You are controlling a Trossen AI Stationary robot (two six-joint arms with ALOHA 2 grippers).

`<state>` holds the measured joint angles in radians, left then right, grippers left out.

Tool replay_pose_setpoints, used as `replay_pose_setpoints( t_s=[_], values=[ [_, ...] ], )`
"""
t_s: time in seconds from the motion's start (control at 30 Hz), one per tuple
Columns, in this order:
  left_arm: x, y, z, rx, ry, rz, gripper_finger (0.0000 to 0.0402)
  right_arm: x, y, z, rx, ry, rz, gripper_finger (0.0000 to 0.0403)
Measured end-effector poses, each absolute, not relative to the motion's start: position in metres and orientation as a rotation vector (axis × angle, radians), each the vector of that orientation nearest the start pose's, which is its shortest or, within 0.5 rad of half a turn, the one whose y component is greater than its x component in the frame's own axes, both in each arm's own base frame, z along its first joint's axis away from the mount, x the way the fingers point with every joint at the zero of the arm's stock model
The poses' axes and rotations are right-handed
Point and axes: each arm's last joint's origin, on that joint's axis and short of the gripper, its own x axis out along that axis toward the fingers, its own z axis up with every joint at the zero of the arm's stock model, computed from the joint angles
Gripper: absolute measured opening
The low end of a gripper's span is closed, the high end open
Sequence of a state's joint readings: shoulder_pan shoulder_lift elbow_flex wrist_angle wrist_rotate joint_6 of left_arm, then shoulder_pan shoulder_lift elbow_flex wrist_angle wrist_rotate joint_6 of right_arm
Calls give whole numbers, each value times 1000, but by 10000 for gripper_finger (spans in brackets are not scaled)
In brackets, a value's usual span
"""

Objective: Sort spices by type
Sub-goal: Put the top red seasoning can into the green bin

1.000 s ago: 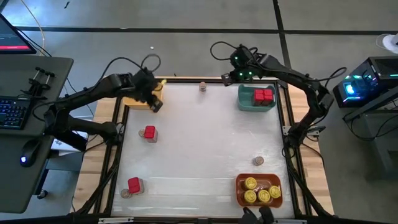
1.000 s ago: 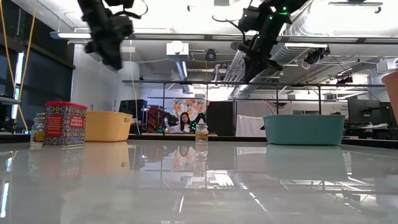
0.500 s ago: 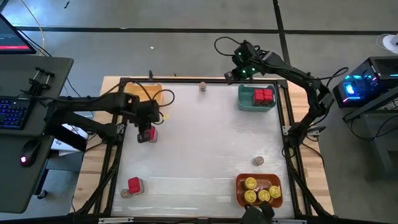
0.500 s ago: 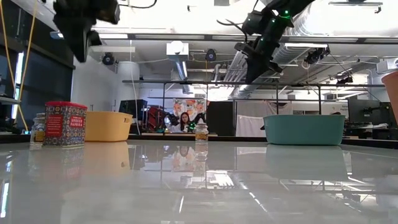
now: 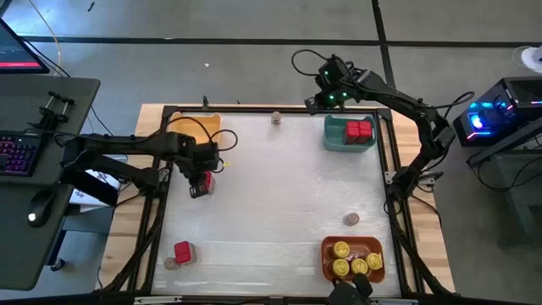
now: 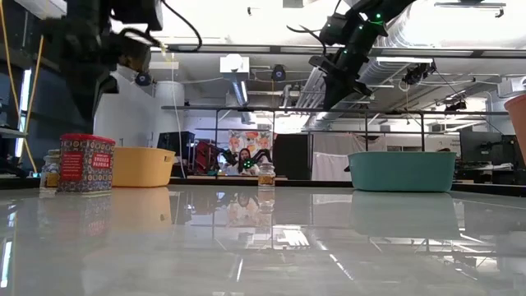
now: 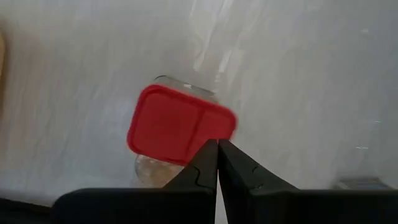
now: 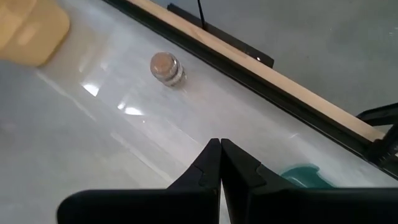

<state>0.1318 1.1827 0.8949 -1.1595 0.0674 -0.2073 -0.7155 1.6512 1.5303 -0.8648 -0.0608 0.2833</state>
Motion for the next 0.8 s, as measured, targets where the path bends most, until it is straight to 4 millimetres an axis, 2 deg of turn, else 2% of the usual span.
replay_pose_setpoints(
  t_s=[0.2,0.4,0.6,0.8],
  values=[
    [180,27,221,-315,1443,254,0,263,-226,317,651,811,-747,0],
    [182,33,213,-339,1381,264,0,263,-220,323,652,794,-721,0],
    [214,53,212,-328,1095,297,0,246,-203,354,656,687,-720,0],
    [266,83,188,-321,975,221,0,228,-186,380,670,600,-719,0]
  ],
)
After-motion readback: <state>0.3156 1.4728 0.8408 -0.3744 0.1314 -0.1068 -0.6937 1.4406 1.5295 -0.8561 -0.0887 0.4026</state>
